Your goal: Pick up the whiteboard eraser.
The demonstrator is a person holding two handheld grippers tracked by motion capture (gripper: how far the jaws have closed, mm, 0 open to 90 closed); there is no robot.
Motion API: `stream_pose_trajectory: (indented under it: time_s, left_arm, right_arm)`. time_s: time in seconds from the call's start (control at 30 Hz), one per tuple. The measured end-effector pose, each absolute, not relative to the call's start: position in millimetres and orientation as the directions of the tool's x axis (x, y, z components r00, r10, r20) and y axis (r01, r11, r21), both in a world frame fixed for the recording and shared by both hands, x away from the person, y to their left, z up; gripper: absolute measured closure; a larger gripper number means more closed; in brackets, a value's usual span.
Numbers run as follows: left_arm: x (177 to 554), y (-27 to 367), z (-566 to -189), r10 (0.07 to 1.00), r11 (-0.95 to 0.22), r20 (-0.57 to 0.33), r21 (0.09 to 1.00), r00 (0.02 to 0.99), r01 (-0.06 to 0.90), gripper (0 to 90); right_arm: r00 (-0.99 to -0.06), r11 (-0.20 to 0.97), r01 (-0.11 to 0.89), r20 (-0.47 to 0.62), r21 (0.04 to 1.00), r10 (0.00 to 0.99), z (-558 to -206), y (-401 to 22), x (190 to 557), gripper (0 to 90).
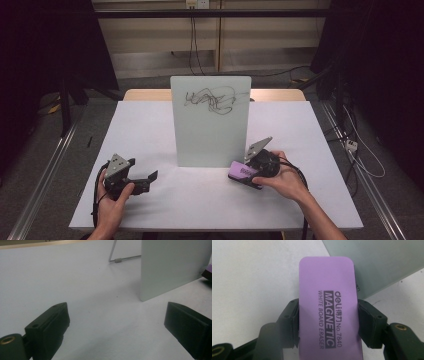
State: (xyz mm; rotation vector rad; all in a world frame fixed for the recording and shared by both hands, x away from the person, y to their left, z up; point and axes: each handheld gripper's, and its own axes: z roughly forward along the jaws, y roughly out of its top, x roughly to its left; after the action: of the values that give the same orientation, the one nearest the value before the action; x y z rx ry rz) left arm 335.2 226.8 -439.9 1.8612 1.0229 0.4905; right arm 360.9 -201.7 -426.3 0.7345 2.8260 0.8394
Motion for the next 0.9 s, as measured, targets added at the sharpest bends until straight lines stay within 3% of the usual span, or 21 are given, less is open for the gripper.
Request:
stream_pose_trajectory:
  time_s: [0.67, 0.9]
  left_arm:
    - [334, 231, -440, 0.813, -0.211, -0.1, 0.868, 0.574, 0.45, 6.0]
    - [332, 232, -440, 0.818, -0.206, -0.101, 0.868, 0.567, 0.451, 6.0]
  right_arm:
    - [-0.839, 0.565, 0.42, 0.066, 0.71, 0.541, -411, -210, 357, 41.4]
    - [-0.833, 0.55, 0.419, 0.065, 0.722, 0.549, -412, -209, 356, 41.3]
